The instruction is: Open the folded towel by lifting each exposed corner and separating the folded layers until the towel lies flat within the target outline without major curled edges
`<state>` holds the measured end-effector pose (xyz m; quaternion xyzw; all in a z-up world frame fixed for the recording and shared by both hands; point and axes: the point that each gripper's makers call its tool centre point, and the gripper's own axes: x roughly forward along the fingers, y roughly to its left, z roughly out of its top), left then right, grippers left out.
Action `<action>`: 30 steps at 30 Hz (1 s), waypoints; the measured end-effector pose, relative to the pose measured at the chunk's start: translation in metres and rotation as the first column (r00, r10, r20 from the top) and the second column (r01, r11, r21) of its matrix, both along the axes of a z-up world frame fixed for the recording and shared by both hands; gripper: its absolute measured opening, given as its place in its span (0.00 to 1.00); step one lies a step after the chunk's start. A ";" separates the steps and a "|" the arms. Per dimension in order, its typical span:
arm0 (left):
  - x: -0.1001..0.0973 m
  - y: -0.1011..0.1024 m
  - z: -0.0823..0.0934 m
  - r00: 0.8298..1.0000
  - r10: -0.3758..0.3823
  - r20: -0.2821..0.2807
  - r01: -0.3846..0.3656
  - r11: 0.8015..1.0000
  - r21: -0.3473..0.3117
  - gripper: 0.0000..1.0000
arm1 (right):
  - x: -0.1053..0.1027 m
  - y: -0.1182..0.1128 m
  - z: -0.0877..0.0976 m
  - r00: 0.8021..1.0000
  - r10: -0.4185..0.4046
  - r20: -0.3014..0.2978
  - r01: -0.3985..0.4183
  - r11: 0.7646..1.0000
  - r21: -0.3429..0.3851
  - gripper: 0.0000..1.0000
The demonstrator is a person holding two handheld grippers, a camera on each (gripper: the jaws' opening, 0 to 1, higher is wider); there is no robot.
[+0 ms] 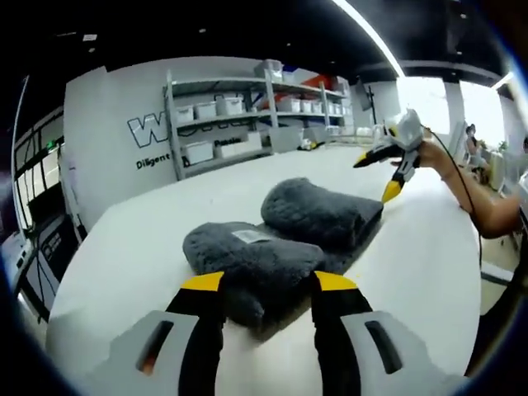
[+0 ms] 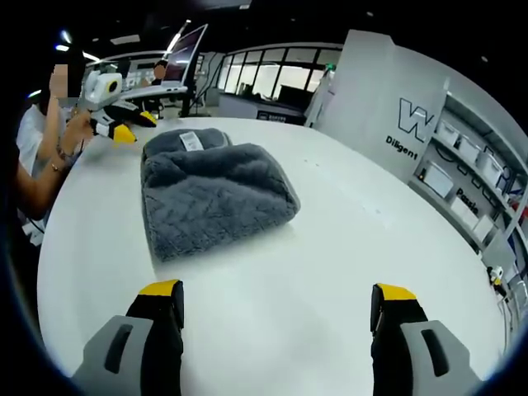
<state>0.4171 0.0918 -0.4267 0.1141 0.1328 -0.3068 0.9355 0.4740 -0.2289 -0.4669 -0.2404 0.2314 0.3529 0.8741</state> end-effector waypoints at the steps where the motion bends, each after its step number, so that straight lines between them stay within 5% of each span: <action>1: 0.000 -0.001 0.001 1.000 -0.007 0.001 0.007 1.000 0.006 0.58 | 0.000 0.000 0.000 1.000 0.000 -0.002 0.000 1.000 -0.001 0.96; 5: 0.006 -0.003 0.007 0.998 -0.017 0.052 0.015 0.999 0.043 0.71 | 0.000 0.000 -0.002 1.000 0.004 -0.007 -0.005 1.000 -0.008 0.96; 16: 0.021 -0.010 0.009 0.996 -0.070 0.059 0.072 0.997 -0.026 1.00 | 0.001 -0.001 -0.001 1.000 0.012 0.004 -0.012 1.000 -0.015 0.98; 25: 0.028 -0.004 -0.001 0.997 -0.063 0.036 0.065 0.997 -0.051 0.99 | 0.000 0.001 -0.010 1.000 0.022 -0.019 -0.023 0.999 -0.038 0.97; 30: 0.024 -0.005 -0.005 0.997 -0.074 0.035 0.074 0.997 -0.020 0.99 | -0.005 0.000 0.006 0.999 0.032 0.029 -0.031 0.999 -0.023 0.96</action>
